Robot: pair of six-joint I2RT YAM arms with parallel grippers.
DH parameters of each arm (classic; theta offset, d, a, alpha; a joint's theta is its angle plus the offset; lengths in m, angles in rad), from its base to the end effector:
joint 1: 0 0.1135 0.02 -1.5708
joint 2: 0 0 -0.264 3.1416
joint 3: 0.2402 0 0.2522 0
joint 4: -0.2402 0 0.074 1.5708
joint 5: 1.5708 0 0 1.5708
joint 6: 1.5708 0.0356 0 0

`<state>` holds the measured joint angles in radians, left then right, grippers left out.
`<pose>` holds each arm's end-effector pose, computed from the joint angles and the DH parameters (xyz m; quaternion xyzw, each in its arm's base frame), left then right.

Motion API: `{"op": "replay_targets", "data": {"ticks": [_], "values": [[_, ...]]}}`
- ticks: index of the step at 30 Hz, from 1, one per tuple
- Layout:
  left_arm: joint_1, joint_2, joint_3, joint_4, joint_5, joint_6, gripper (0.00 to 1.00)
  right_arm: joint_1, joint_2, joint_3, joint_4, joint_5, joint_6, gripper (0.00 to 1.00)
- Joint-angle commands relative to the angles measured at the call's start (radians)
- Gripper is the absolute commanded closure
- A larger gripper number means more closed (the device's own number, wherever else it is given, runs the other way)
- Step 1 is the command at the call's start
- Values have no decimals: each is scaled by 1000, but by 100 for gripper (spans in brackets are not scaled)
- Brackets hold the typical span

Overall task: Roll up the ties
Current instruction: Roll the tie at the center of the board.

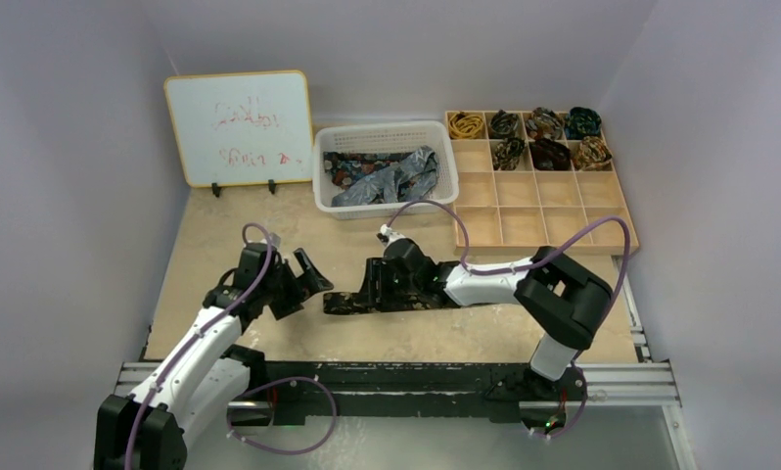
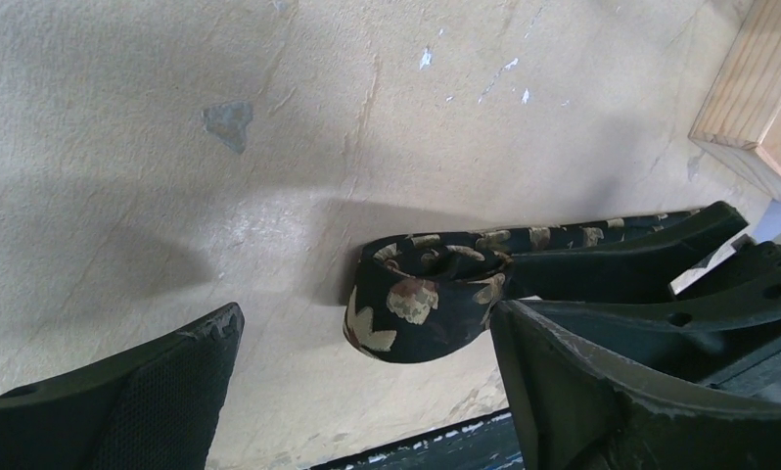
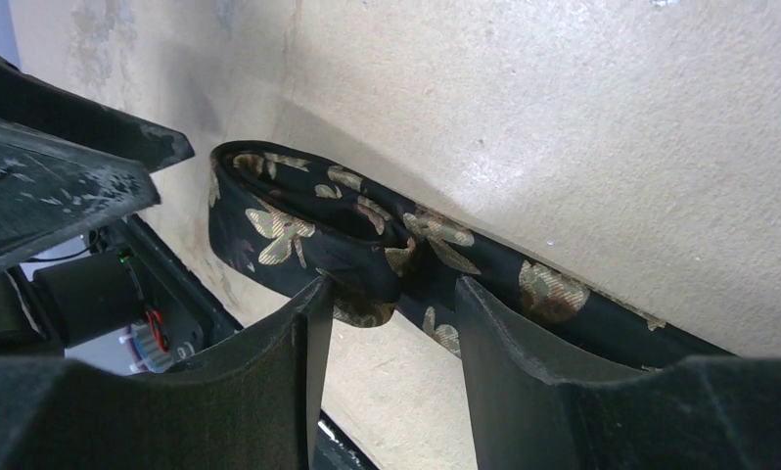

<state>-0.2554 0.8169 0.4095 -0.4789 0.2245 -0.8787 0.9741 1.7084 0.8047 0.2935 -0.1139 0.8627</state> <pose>0.1496 -0.0473 0.1798 -0.2512 0.9025 -0.2681 0.2246 0.1903 0.2873 0.1570 -0.0755 0.8826 0.3972 0.2399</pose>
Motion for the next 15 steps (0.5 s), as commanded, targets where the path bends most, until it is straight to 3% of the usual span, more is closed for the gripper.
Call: {"op": "replay_targets", "data": {"ticks": [1, 9, 15], "values": [[7, -8, -16, 32, 22, -1, 4, -1, -10, 52, -24, 10, -21, 47], [7, -4, -46, 83, 84, 5, 6, -1, -55, 21, -30, -1, -6, 48], [7, 12, -70, 117, 111, 13, 9, 0, -20, 20, -18, -3, 8, 55]]}}
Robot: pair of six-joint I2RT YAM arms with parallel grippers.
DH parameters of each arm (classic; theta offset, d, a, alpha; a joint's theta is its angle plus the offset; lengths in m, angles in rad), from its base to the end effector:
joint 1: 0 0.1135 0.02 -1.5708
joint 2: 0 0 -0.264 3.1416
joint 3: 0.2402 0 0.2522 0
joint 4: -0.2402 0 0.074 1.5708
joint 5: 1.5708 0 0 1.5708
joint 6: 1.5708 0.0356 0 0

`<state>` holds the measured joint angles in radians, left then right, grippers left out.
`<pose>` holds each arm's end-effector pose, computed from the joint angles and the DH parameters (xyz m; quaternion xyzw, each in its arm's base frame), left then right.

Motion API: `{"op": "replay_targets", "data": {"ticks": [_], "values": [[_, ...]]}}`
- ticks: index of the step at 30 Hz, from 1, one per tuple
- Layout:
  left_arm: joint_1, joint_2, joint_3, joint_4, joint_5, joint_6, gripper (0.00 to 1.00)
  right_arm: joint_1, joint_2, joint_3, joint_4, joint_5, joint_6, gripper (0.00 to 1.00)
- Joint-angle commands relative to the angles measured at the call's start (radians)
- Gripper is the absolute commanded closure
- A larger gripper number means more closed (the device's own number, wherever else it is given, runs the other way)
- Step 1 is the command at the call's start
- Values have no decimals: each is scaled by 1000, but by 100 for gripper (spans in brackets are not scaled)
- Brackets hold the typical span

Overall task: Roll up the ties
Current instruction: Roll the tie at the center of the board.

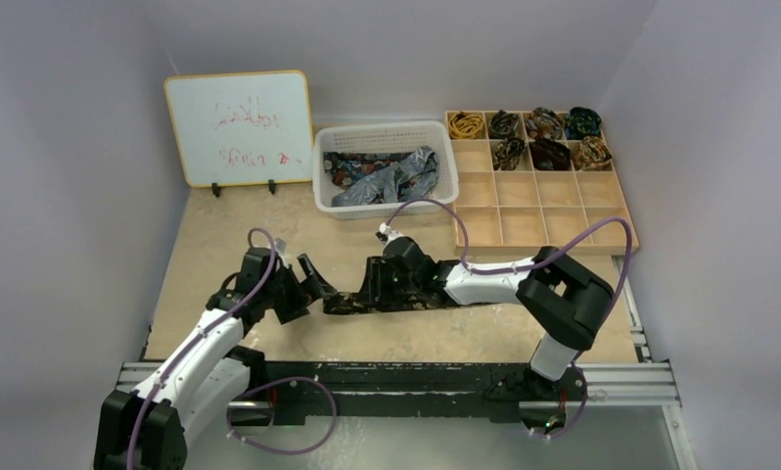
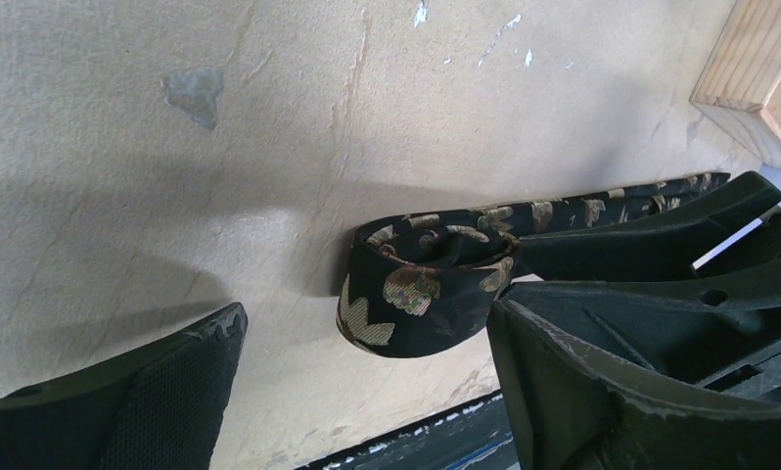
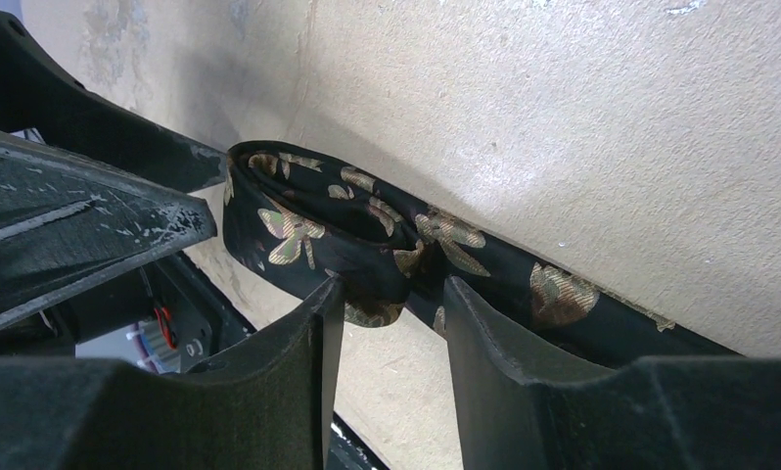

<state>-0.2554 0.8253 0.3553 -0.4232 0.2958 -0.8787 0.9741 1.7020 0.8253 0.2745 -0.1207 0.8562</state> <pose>0.1466 -0.0490 0.1658 -0.2394 0.9029 -0.2938 0.2026 0.1917 0.2898 0.1634 -0.0801 0.8802 0.4009 0.2410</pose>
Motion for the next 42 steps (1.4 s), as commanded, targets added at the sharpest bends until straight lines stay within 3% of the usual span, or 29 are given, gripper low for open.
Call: {"op": "replay_targets", "data": {"ticks": [1, 9, 13, 26, 42], "values": [[7, 4, -16, 60, 39, 17, 10, 0, 4, -1, -6, -16, 21, 57], [7, 40, -22, 94, 53, 32, 16, -2, 68, -3, -11, -4, 42, 68], [7, 67, -30, 166, 152, 73, 21, -6, 93, 16, -24, -19, 29, 71], [7, 113, -73, 260, 202, 96, 38, -13, 129, -4, 18, -68, 62, 72], [7, 136, -69, 294, 183, 187, 35, -49, 156, -39, 83, -144, 70, 73]]}}
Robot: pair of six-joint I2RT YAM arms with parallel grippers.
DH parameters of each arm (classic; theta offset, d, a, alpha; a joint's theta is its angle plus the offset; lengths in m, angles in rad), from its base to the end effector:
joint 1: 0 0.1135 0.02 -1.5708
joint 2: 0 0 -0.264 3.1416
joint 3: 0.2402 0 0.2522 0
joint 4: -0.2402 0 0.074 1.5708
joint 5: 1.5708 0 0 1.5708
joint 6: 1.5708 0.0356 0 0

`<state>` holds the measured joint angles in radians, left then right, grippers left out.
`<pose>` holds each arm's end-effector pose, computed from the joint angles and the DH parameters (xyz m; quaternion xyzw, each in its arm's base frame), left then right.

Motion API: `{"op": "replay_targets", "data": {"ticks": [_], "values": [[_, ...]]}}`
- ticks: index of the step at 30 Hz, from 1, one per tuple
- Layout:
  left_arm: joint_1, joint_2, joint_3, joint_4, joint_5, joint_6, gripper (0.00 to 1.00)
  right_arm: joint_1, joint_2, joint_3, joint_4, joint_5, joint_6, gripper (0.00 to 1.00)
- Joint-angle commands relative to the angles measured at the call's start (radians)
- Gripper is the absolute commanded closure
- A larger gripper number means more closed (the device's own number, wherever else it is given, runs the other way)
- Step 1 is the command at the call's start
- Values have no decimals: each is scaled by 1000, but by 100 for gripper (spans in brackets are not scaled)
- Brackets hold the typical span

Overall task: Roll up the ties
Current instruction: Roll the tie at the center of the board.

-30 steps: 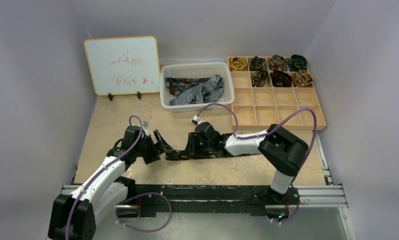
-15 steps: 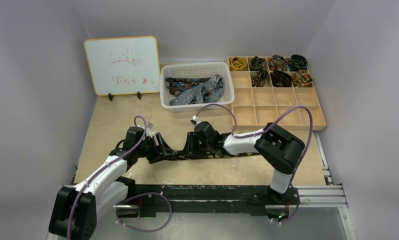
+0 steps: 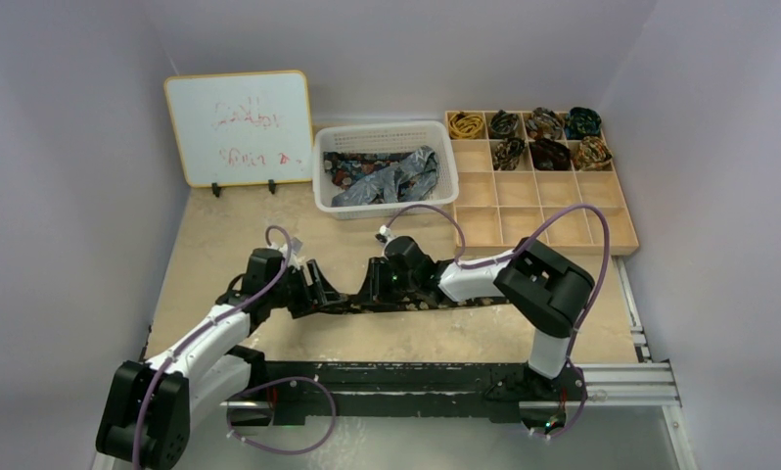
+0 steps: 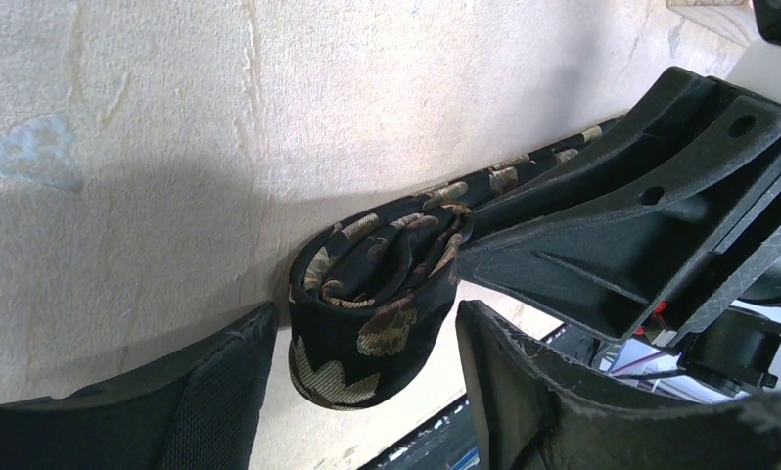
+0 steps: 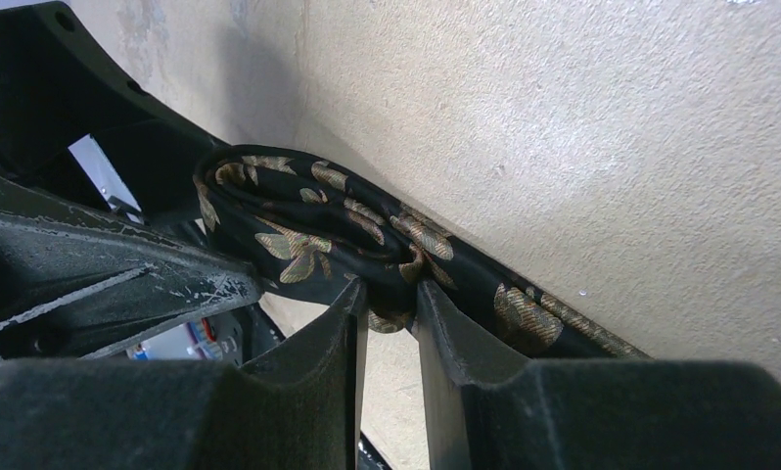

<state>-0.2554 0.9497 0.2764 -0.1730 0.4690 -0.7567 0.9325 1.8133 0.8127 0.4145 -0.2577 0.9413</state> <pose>0.1559 -0.0573 0.1432 -0.1458 0.9015 -0.3571 0.1962 0.2051 0.2917 0.1360 -0.0569 0.8742 0.4448 0.1864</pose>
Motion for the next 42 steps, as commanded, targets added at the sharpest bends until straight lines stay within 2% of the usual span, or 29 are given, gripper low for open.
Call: {"op": "replay_targets", "data": {"ticks": [1, 10, 16, 19, 21, 28, 42], "values": [[7, 13, 7, 55, 26, 71, 36, -8, 49, -25, -57, -8, -13, 73], [7, -22, -14, 63, 37, 62, 56, -11, 46, -22, -45, -14, -1, 73], [7, 7, 37, -31, -53, 21, 71, -11, -21, 5, -61, -11, -33, 63], [7, 8, 72, -58, -65, 32, 72, -11, -66, 5, -70, 3, -33, 58], [7, 10, 88, -62, -52, 30, 72, -11, -84, -1, -59, 5, -29, 58], [5, 8, 108, -87, -52, 24, 72, -11, -56, 7, -16, -12, -29, 72], [-21, 46, 188, -180, -166, 49, 72, -9, 24, 115, -96, 12, -74, 71]]}}
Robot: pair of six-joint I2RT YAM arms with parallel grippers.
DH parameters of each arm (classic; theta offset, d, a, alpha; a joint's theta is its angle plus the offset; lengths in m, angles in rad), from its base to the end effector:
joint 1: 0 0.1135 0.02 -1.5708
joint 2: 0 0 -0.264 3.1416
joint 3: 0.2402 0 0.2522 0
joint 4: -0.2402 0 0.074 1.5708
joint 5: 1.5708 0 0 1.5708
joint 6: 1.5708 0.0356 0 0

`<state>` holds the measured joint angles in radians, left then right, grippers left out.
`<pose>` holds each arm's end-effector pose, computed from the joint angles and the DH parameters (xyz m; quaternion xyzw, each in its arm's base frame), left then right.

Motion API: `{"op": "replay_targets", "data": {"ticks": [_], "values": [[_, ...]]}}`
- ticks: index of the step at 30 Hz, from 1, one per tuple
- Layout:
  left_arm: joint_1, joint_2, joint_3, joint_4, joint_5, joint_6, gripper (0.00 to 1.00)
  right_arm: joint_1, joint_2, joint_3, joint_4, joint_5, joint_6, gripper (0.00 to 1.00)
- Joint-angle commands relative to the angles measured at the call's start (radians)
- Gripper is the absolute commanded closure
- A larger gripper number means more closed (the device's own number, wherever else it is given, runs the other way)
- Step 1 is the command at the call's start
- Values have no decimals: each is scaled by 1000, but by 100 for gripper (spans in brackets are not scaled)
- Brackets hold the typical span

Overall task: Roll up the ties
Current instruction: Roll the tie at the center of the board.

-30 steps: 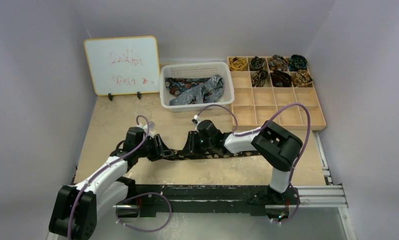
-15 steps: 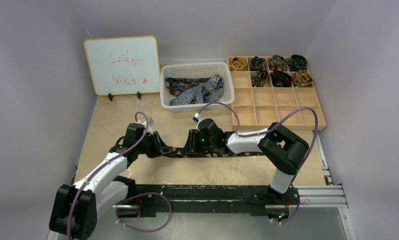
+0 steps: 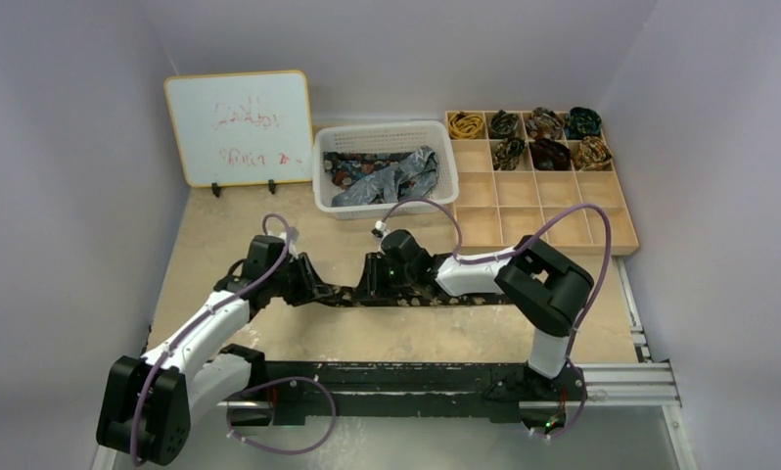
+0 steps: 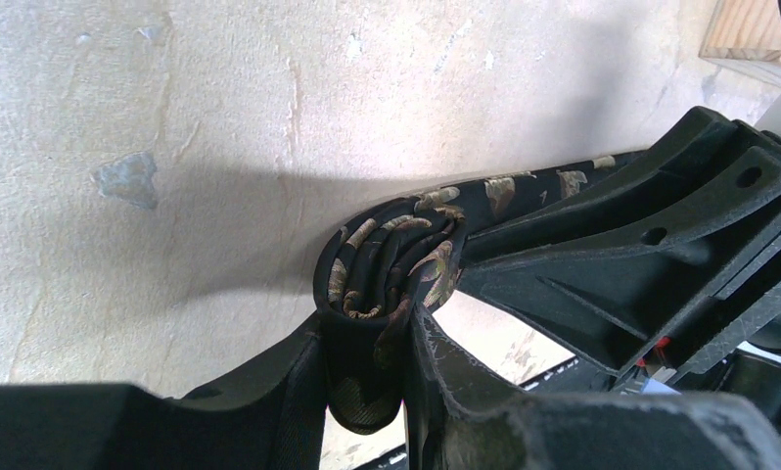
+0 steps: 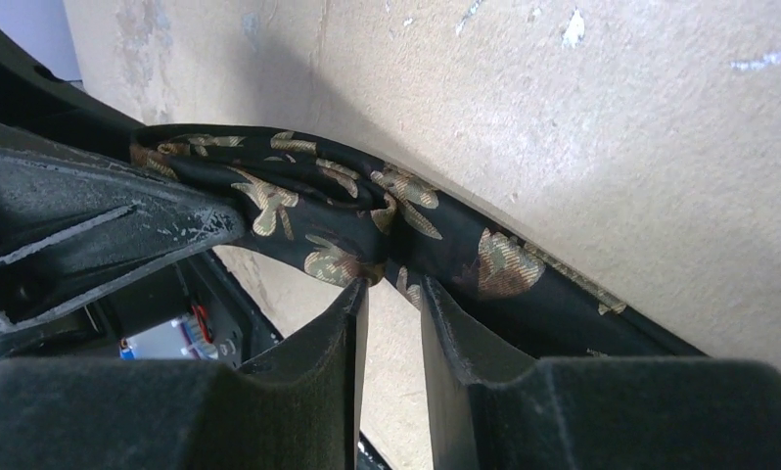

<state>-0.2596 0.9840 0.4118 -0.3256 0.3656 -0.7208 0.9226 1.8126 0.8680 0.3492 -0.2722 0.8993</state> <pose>0.1698 -0.0583 0.1673 -0.1537 0.9173 -0.3042 0.2057 0.2128 0.2968 0.1458 -0.0738 0.8744 0.4403 0.1899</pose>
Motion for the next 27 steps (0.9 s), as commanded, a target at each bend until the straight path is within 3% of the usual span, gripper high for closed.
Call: {"op": "replay_targets", "data": {"ticks": [1, 9, 27], "values": [[-22, 11, 56, -37, -76, 14, 72, 1, 35, 69, -46, 25, -38, 71], [-69, 38, 114, -95, -163, 30, 73, 2, -78, 29, -94, 69, -27, 70], [-307, 176, 358, -359, -590, -39, 76, -11, -179, -40, -137, 234, 11, 66]]}}
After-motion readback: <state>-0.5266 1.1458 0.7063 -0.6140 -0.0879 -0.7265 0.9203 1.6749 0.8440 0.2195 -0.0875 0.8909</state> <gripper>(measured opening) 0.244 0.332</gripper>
